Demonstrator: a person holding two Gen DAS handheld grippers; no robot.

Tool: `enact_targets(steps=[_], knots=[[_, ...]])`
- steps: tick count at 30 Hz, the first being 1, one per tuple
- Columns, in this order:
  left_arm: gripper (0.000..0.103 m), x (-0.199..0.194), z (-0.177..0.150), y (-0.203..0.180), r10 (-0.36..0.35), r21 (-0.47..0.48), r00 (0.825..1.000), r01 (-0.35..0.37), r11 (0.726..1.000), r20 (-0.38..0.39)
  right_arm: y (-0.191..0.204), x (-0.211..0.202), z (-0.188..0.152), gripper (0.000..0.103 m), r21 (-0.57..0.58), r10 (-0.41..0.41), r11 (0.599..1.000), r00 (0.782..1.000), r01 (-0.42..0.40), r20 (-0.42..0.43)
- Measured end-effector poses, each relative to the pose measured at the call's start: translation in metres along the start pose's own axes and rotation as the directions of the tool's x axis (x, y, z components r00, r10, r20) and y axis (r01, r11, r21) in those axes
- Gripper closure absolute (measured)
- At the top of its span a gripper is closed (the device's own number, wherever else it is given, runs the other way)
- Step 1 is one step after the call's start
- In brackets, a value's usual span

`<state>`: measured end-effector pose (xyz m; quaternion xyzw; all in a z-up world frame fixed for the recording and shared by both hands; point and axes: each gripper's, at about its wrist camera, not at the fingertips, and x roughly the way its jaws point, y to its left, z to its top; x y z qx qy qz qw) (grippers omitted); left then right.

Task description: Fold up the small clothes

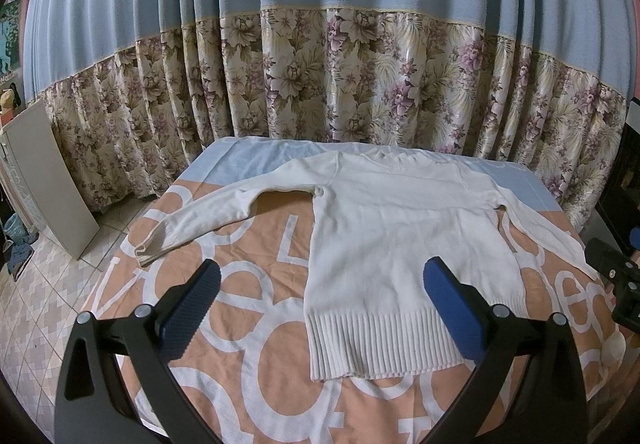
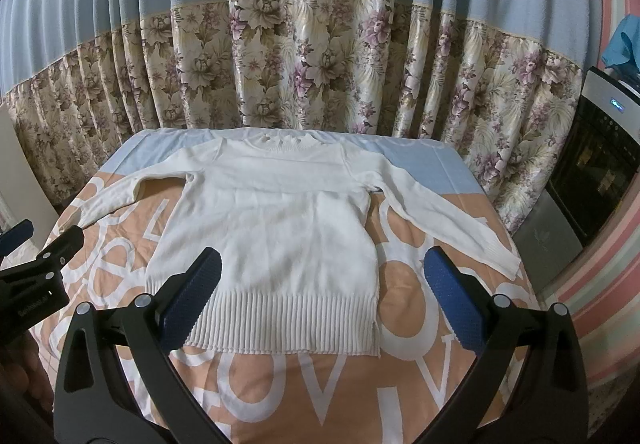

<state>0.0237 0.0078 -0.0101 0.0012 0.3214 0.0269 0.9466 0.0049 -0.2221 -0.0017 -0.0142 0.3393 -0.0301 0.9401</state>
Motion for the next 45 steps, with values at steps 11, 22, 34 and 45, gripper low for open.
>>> enact_targets(steps=[11, 22, 34, 45], knots=[[0.001, 0.004, 0.002, -0.003, 0.000, 0.011, 1.000, 0.000, 1.000, 0.005, -0.018, 0.015, 0.014, 0.003, 0.025, -0.008, 1.000, 1.000, 0.008, 0.002], [0.001, 0.045, 0.018, -0.066, -0.027, 0.033, 1.000, 0.027, 0.999, -0.003, -0.079, 0.053, 0.022, 0.003, 0.057, -0.024, 0.998, 1.000, 0.025, -0.010], [0.001, 0.089, 0.011, -0.136, -0.047, 0.091, 0.998, 0.050, 0.995, -0.035, -0.172, 0.096, 0.000, 0.003, 0.107, -0.114, 0.987, 0.992, 0.120, -0.063], [0.001, 0.119, 0.009, -0.173, -0.038, 0.098, 0.999, 0.041, 0.994, -0.035, -0.269, 0.141, -0.016, 0.003, 0.161, -0.159, 0.971, 0.979, 0.179, -0.127]])
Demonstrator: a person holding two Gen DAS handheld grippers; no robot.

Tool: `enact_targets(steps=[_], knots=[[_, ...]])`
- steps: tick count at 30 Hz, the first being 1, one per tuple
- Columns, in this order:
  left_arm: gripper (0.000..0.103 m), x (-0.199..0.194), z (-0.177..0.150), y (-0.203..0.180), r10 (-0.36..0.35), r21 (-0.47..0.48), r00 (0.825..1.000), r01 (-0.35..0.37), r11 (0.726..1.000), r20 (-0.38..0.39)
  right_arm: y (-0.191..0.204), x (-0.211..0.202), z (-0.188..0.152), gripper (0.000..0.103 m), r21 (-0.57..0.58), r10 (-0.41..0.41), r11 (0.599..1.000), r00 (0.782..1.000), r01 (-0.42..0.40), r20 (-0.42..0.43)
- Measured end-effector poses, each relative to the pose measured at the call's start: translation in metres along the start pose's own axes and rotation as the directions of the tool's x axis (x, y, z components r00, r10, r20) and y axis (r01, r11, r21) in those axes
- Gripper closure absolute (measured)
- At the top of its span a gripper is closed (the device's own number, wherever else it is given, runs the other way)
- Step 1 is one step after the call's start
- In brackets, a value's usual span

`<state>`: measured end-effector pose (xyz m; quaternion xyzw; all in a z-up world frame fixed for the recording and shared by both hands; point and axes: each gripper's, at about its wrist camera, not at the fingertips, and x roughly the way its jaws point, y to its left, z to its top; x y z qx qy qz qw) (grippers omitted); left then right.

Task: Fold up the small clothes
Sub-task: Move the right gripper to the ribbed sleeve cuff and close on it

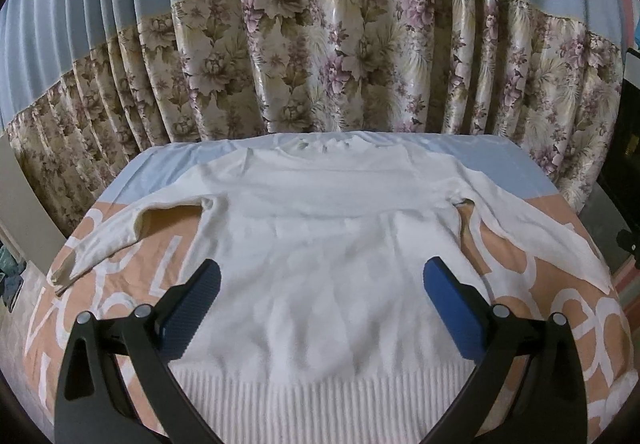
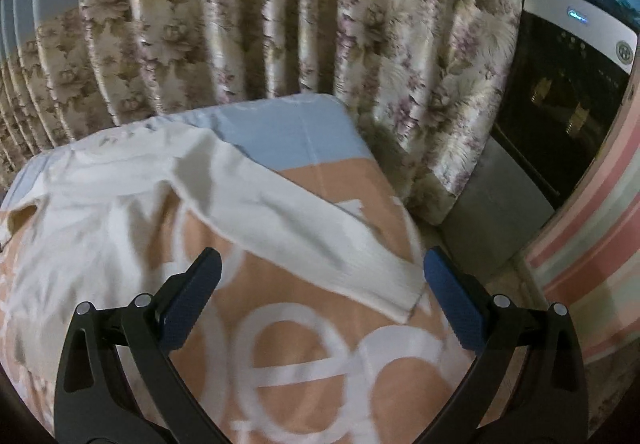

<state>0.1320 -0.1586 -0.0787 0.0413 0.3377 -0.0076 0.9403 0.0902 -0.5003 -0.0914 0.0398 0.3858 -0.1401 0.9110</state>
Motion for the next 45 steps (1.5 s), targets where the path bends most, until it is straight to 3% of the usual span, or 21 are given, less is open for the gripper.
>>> enact_targets(steps=[5, 10, 19, 26, 27, 29, 30, 34, 38, 39, 41, 42, 45], knots=[[0.001, 0.014, 0.001, -0.015, 0.016, -0.006, 1.000, -0.016, 1.000, 0.006, -0.026, 0.025, -0.002, 0.003, 0.023, 0.030, 0.999, 0.998, -0.029, -0.050], [0.001, 0.031, 0.002, -0.036, 0.020, 0.034, 1.000, -0.020, 0.999, 0.005, -0.053, 0.055, -0.005, 0.028, 0.062, 0.084, 0.995, 0.988, -0.076, -0.132], [0.001, 0.051, 0.002, -0.053, 0.037, 0.074, 0.999, -0.035, 0.997, -0.022, -0.083, 0.095, -0.014, 0.038, 0.150, 0.119, 0.985, 0.963, -0.084, -0.243], [0.001, 0.058, 0.001, -0.050, 0.041, 0.077, 0.999, -0.039, 0.996, -0.030, -0.081, 0.116, -0.018, 0.046, 0.171, 0.137, 0.981, 0.943, -0.087, -0.305], [0.001, 0.059, 0.001, -0.049, 0.042, 0.077, 0.999, -0.040, 0.996, -0.029, -0.080, 0.117, -0.018, 0.051, 0.167, 0.129, 0.983, 0.944, -0.081, -0.305], [0.001, 0.061, 0.002, -0.046, 0.047, 0.077, 0.999, -0.045, 0.996, -0.027, -0.076, 0.116, -0.016, 0.070, 0.150, 0.110, 0.986, 0.949, -0.068, -0.296], [0.001, 0.062, 0.003, -0.045, 0.048, 0.077, 0.999, -0.046, 0.996, -0.026, -0.073, 0.114, -0.015, 0.086, 0.142, 0.118, 0.987, 0.949, -0.079, -0.291], [0.001, 0.063, 0.005, -0.039, 0.048, 0.076, 0.999, -0.046, 0.996, -0.023, -0.061, 0.110, -0.011, 0.095, 0.099, 0.108, 0.992, 0.953, -0.083, -0.282], [0.001, 0.060, 0.006, -0.033, 0.047, 0.078, 0.999, -0.046, 0.996, -0.014, -0.062, 0.104, -0.010, 0.095, 0.111, 0.095, 0.992, 0.961, -0.068, -0.260], [0.001, 0.060, 0.006, -0.033, 0.049, 0.077, 0.999, -0.048, 0.996, -0.012, -0.064, 0.103, -0.010, 0.091, 0.111, 0.078, 0.993, 0.963, -0.051, -0.258], [0.001, 0.059, 0.007, -0.029, 0.050, 0.075, 0.999, -0.049, 0.996, -0.011, -0.070, 0.103, -0.011, 0.065, 0.119, 0.043, 0.993, 0.965, -0.012, -0.261], [0.001, 0.059, 0.006, -0.028, 0.050, 0.073, 0.999, -0.049, 0.996, -0.011, -0.073, 0.103, -0.012, 0.044, 0.123, 0.034, 0.992, 0.965, -0.002, -0.259], [0.001, 0.058, 0.007, -0.024, 0.056, 0.073, 0.998, -0.056, 0.996, -0.007, -0.081, 0.099, -0.018, 0.040, 0.132, -0.012, 0.990, 0.971, 0.045, -0.240]])
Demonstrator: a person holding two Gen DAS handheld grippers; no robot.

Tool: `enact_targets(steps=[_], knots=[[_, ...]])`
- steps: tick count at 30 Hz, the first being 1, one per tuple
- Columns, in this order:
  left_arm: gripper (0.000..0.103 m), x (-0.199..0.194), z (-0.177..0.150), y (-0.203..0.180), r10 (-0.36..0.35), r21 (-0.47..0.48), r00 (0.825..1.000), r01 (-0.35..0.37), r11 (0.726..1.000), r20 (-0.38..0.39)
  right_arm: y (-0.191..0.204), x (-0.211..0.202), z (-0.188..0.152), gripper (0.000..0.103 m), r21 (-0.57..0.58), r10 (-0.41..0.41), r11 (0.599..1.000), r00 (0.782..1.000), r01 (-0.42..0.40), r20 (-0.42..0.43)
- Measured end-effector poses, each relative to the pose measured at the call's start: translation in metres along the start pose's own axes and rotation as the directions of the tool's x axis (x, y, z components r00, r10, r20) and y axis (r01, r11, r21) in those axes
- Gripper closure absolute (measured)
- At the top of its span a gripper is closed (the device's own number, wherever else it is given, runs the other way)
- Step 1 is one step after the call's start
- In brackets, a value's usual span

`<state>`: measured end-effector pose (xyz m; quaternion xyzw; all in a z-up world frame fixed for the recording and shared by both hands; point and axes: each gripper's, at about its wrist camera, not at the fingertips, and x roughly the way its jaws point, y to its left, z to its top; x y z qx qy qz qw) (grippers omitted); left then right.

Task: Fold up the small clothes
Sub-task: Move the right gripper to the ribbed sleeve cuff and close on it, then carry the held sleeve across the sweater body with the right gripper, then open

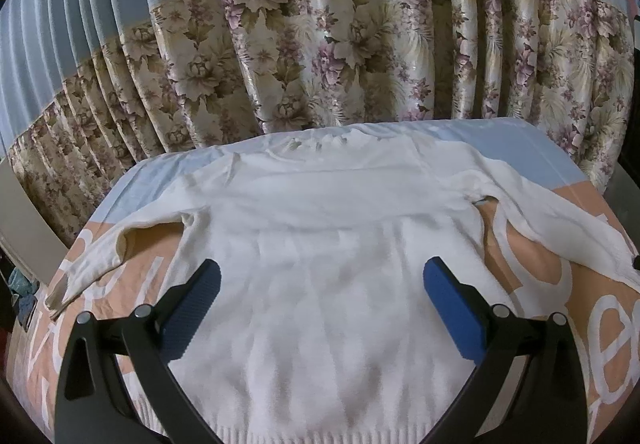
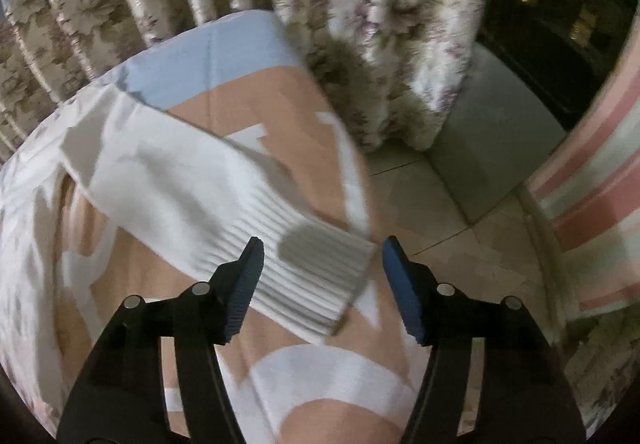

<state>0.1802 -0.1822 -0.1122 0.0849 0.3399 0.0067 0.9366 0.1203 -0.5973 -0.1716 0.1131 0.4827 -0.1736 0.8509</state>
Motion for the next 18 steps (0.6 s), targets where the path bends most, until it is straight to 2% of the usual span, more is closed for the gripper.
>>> enact_targets(steps=[6, 8, 11, 14, 16, 18], knots=[[0.001, 0.000, 0.001, 0.002, -0.002, 0.003, 1.000, 0.002, 1.000, 0.000, -0.007, 0.014, -0.006, 0.041, 0.036, 0.000, 0.999, 0.999, 0.001, -0.041], [0.001, 0.001, 0.000, 0.002, -0.002, 0.004, 1.000, 0.002, 1.000, -0.002, -0.002, 0.014, -0.006, 0.048, 0.027, 0.019, 0.999, 0.999, -0.018, -0.037], [0.001, 0.001, 0.000, 0.003, -0.002, 0.004, 1.000, 0.002, 1.000, -0.003, 0.007, 0.012, -0.006, 0.056, -0.013, -0.006, 1.000, 1.000, 0.005, -0.021], [0.001, 0.001, 0.000, 0.004, 0.000, 0.004, 1.000, 0.000, 1.000, 0.001, 0.007, 0.006, -0.006, 0.075, -0.023, -0.035, 0.999, 0.999, 0.035, 0.007], [0.001, 0.001, 0.000, 0.005, -0.004, 0.004, 1.000, 0.004, 1.000, 0.000, 0.002, 0.002, -0.006, 0.096, -0.024, -0.047, 0.999, 0.998, 0.048, 0.028], [0.001, 0.001, 0.001, 0.004, -0.002, 0.005, 1.000, 0.002, 1.000, -0.001, 0.001, 0.002, -0.005, 0.098, -0.034, -0.038, 0.999, 0.999, 0.039, 0.026]])
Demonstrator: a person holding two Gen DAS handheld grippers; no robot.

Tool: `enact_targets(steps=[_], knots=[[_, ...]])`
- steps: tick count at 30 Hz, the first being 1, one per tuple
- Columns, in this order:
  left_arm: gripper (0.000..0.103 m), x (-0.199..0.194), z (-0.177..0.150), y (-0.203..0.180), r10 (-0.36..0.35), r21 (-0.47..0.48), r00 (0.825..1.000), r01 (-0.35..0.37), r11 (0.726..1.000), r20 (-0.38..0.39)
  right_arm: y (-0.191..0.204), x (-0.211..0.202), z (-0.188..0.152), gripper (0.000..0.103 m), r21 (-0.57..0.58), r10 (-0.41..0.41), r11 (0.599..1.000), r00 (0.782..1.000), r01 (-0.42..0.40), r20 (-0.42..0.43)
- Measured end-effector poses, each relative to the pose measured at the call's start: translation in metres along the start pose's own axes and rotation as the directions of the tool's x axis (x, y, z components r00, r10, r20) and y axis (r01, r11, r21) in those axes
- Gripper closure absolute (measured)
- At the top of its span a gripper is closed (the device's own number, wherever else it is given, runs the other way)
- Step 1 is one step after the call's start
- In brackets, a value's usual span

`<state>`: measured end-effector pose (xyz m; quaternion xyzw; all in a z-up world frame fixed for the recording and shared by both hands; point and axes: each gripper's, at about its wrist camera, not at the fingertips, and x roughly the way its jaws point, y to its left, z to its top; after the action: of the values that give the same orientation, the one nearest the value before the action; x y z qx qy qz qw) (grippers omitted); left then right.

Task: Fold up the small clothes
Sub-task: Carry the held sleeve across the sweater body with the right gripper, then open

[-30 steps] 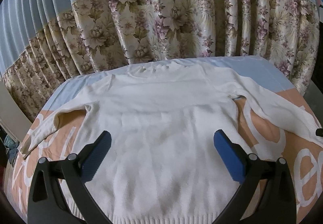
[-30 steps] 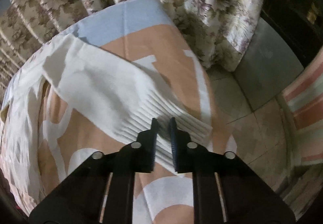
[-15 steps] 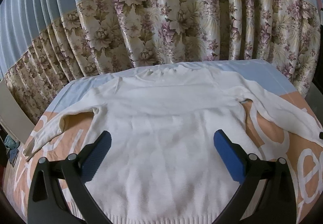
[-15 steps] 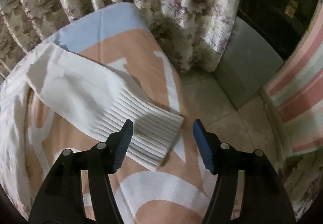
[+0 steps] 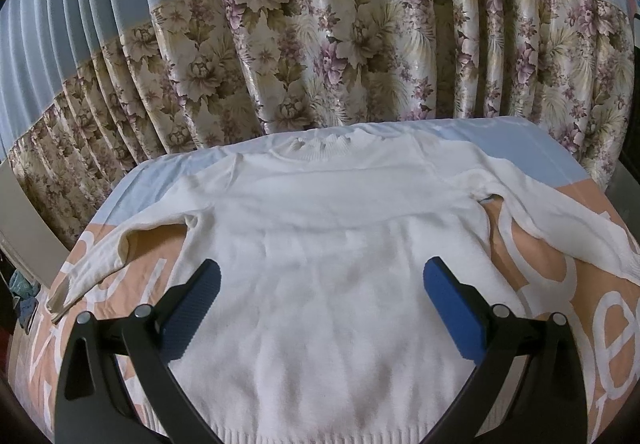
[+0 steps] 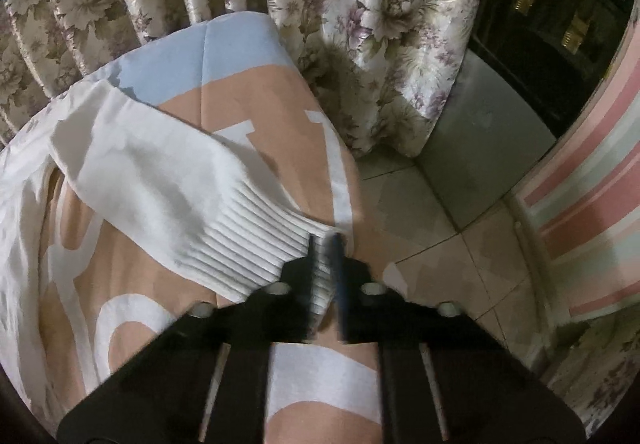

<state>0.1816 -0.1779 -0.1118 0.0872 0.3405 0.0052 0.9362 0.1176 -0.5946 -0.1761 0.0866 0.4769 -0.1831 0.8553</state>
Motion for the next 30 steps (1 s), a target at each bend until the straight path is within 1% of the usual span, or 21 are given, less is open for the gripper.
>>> enact_targets(steps=[2, 3, 5, 7, 9, 11, 12, 17, 19, 21, 22, 23, 24, 30], knots=[[0.001, 0.001, 0.000, 0.000, -0.005, -0.003, 1.000, 0.005, 1.000, -0.002, 0.001, 0.001, 0.001, 0.097, -0.016, -0.006, 1.000, 1.000, 0.006, -0.006], [0.001, 0.001, 0.000, 0.000, -0.005, -0.002, 1.000, 0.005, 1.000, -0.003, 0.000, 0.002, 0.001, 0.095, -0.015, 0.002, 1.000, 1.000, -0.002, -0.013], [0.001, 0.002, -0.001, -0.001, -0.009, 0.001, 1.000, 0.009, 1.000, -0.006, 0.000, 0.004, 0.002, 0.095, -0.009, 0.017, 1.000, 0.999, -0.017, -0.028], [0.001, 0.003, -0.001, -0.003, -0.009, 0.000, 1.000, 0.009, 1.000, -0.005, -0.003, 0.008, 0.002, 0.095, 0.017, 0.040, 0.999, 0.998, -0.040, -0.044], [0.001, 0.003, -0.001, -0.003, -0.006, 0.000, 1.000, 0.006, 1.000, -0.004, -0.005, 0.009, 0.003, 0.095, 0.029, 0.039, 0.999, 0.998, -0.037, -0.047], [0.001, 0.004, -0.001, -0.003, -0.005, 0.001, 1.000, 0.005, 1.000, -0.002, -0.007, 0.011, 0.003, 0.089, 0.037, 0.016, 0.999, 0.998, -0.013, -0.058], [0.001, 0.005, -0.002, -0.003, -0.006, 0.001, 1.000, 0.006, 1.000, -0.003, -0.009, 0.012, 0.002, 0.085, 0.049, 0.011, 0.999, 0.998, -0.008, -0.062], [0.001, 0.007, -0.001, -0.003, -0.005, -0.005, 1.000, 0.005, 1.000, -0.008, -0.009, 0.015, 0.001, 0.084, 0.049, 0.014, 0.999, 0.998, -0.011, -0.069], [0.001, 0.007, 0.000, -0.003, -0.006, -0.005, 1.000, 0.006, 1.000, -0.006, -0.010, 0.016, 0.003, 0.080, 0.055, 0.011, 0.998, 0.997, -0.007, -0.076], [0.001, 0.008, -0.001, -0.003, -0.006, 0.002, 1.000, 0.006, 1.000, -0.004, -0.012, 0.018, 0.005, 0.080, 0.064, 0.016, 0.998, 0.996, -0.011, -0.082], [0.001, 0.008, -0.002, -0.004, -0.006, 0.005, 1.000, 0.006, 1.000, -0.004, -0.011, 0.019, 0.006, 0.085, 0.065, 0.023, 0.998, 0.996, -0.018, -0.086], [0.001, 0.008, -0.002, -0.003, -0.006, 0.006, 1.000, 0.006, 1.000, -0.004, -0.011, 0.018, 0.006, 0.087, 0.065, 0.030, 0.998, 0.996, -0.024, -0.087], [0.001, 0.008, -0.002, -0.003, -0.006, 0.004, 1.000, 0.006, 1.000, -0.003, -0.010, 0.017, 0.007, 0.095, 0.064, 0.031, 0.998, 0.996, -0.026, -0.085], [0.001, 0.006, -0.003, 0.000, 0.002, 0.006, 1.000, -0.002, 1.000, 0.007, -0.001, -0.002, 0.013, 0.097, 0.050, 0.046, 0.998, 0.998, -0.044, -0.040]])
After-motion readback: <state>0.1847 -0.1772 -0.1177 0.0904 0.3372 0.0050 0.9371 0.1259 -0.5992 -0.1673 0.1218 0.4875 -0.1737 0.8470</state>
